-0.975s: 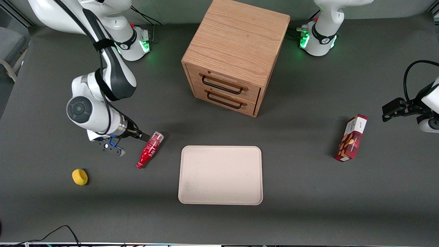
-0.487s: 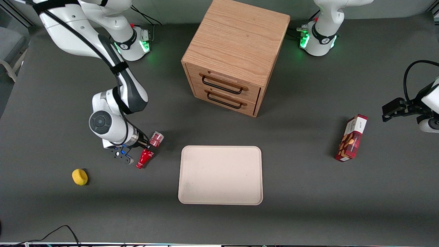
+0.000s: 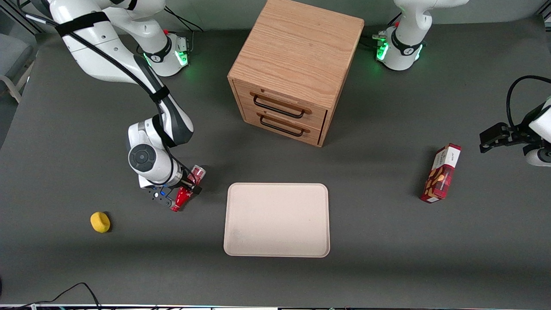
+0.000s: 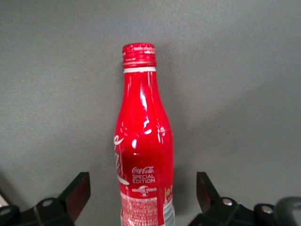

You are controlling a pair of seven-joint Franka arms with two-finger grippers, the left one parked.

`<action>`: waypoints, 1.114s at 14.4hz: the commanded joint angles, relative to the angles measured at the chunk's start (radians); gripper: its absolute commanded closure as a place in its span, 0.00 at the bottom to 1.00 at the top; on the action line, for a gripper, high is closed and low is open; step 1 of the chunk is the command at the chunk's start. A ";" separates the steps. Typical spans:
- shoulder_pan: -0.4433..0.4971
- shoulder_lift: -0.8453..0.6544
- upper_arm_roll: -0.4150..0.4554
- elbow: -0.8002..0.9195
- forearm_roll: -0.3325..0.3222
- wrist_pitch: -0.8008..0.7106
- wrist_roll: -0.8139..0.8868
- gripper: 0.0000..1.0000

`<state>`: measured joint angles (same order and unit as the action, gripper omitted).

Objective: Place coke bottle on tray
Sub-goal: 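Lower the right gripper and close it around the bottle's body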

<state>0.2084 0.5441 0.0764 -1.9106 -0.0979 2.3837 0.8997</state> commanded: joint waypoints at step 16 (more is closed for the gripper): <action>0.019 0.031 -0.003 0.005 -0.089 0.031 0.091 1.00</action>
<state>0.2201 0.5762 0.0765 -1.9095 -0.1597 2.4058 0.9533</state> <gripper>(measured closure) 0.458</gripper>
